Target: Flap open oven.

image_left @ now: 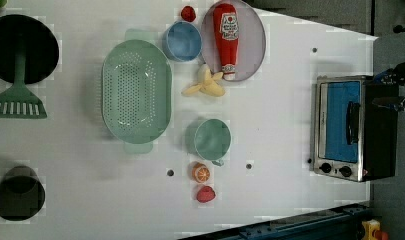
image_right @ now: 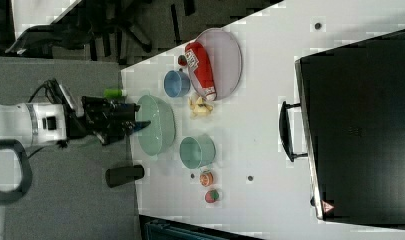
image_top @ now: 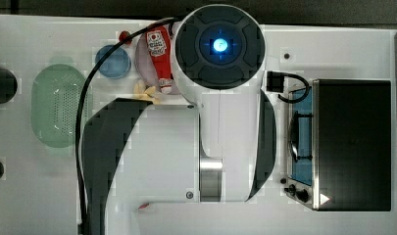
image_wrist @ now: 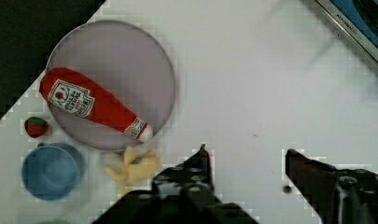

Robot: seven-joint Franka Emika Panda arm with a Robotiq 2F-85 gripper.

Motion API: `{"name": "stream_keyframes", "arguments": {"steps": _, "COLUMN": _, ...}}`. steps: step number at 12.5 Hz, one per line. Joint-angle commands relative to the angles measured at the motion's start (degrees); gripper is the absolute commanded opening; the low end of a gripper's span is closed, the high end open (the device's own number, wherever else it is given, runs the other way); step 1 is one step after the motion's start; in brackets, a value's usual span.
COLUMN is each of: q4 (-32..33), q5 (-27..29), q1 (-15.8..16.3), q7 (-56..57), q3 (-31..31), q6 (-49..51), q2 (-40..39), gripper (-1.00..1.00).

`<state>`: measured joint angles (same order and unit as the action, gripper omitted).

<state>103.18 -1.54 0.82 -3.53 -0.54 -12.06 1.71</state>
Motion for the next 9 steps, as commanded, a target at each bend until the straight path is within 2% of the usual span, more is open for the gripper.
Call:
{"name": "stream_keyframes", "arguments": {"steps": 1, "q4": 13.84, "q5": 1.04, "q1": -1.49, "q7": -2.8, "q3": -1.39, "q6": 7.59, "q2": 20.93, "gripper": 0.59}}
{"name": "stream_keyframes", "arguments": {"steps": 3, "q4": 13.85, "q5": 1.04, "q1": -1.49, "q7": -2.8, "q3": -1.39, "q6": 7.57, "q2": 20.93, "gripper": 0.99}}
{"name": "stream_keyframes", "arguments": {"steps": 6, "q4": 13.84, "q5": 1.04, "q1": -1.49, "q7": -2.8, "q3": -1.39, "q6": 7.59, "q2": 20.93, "gripper": 1.0}}
{"name": "stream_keyframes", "arguments": {"steps": 7, "q4": 13.84, "q5": 1.04, "q1": -1.49, "q7": -2.8, "q3": -1.39, "q6": 7.59, "q2": 20.93, "gripper": 0.9}}
{"name": "stream_keyframes", "arguments": {"steps": 9, "q4": 13.84, "q5": 1.04, "q1": -1.53, "q7": -2.8, "q3": -1.41, "q6": 7.59, "q2": 20.92, "gripper": 0.38}}
